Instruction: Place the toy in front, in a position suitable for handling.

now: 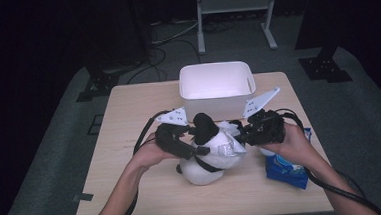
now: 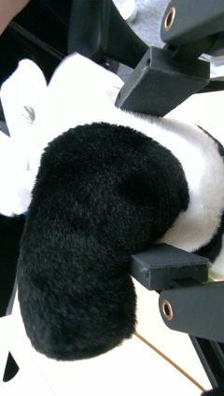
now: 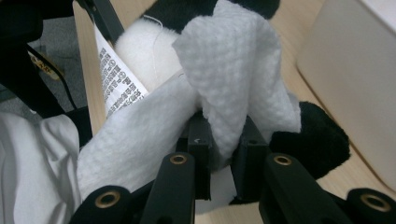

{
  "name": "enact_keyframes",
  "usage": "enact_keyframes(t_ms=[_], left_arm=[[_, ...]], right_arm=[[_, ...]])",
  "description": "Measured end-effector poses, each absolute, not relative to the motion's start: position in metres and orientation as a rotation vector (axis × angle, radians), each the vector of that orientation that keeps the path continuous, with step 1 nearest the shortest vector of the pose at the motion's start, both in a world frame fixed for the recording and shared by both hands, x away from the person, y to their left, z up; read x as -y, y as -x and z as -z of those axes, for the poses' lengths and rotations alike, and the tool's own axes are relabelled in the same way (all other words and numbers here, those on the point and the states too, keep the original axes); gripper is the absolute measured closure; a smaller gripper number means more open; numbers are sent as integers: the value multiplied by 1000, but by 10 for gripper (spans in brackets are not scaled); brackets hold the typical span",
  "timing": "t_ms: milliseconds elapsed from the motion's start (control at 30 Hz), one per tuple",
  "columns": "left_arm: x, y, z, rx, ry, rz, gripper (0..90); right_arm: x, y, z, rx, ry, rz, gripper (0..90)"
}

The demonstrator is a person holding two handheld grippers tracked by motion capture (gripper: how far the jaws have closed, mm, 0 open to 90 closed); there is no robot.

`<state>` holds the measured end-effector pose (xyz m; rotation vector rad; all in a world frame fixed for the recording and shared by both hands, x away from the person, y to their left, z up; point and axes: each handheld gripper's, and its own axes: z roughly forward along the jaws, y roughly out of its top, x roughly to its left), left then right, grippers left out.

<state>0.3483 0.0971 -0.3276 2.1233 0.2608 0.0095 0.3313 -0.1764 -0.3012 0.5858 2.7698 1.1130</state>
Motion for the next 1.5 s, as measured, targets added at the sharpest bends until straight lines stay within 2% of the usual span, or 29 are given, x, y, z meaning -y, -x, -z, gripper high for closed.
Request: enact_keyframes(t_ms=[267,567,1133,1500], left_arm=[[-86,-350,337,-289,-2180,-56,275],[-60,-345,341,-242,-2245,-73,245],[-43,-344,351,-224,-2301,-84,226],[-44,-342,357,-222,-2367,-113,194]], right_arm=[[177,-337,327,-2783,-664,-1036,787],[179,-335,317,-2748,-644,-1048,786],[183,-330,312,-2723,-633,-1052,785],[178,-335,336,-2780,-644,-961,783]])
